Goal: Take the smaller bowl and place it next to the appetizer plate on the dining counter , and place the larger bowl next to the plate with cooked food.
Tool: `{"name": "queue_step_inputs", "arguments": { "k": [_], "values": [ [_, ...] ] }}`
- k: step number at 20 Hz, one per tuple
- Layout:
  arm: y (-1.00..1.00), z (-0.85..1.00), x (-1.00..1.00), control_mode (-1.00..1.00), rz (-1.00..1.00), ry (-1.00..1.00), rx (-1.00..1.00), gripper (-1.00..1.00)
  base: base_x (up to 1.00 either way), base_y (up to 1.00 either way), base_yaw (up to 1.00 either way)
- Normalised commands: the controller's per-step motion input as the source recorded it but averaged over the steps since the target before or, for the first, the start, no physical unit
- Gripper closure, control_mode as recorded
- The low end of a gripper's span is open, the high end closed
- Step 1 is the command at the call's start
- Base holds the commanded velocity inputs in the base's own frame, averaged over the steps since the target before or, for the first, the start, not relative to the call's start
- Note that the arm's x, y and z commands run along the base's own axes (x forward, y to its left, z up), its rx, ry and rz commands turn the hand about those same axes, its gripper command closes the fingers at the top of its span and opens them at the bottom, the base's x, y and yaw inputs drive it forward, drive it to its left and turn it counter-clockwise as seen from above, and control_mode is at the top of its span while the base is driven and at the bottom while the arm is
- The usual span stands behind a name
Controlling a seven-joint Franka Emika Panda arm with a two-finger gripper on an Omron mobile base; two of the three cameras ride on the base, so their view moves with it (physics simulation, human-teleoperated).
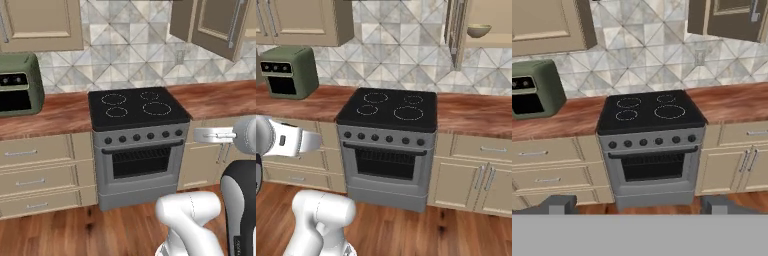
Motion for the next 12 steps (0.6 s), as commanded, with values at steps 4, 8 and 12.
{"name": "queue_step_inputs", "arguments": {
  "k": [4, 8, 12],
  "values": [
    [0.0, 0.0, 0.0, 1.0, 0.0, 0.0, 0.0, -1.0, 0.63, -1.0, 0.0],
    [0.0, 0.0, 0.0, 1.0, 0.0, 0.0, 0.0, -1.0, 0.51, -1.0, 0.0],
    [0.0, 0.0, 0.0, 1.0, 0.0, 0.0, 0.0, -1.0, 0.06, -1.0, 0.0]
  ]
}}
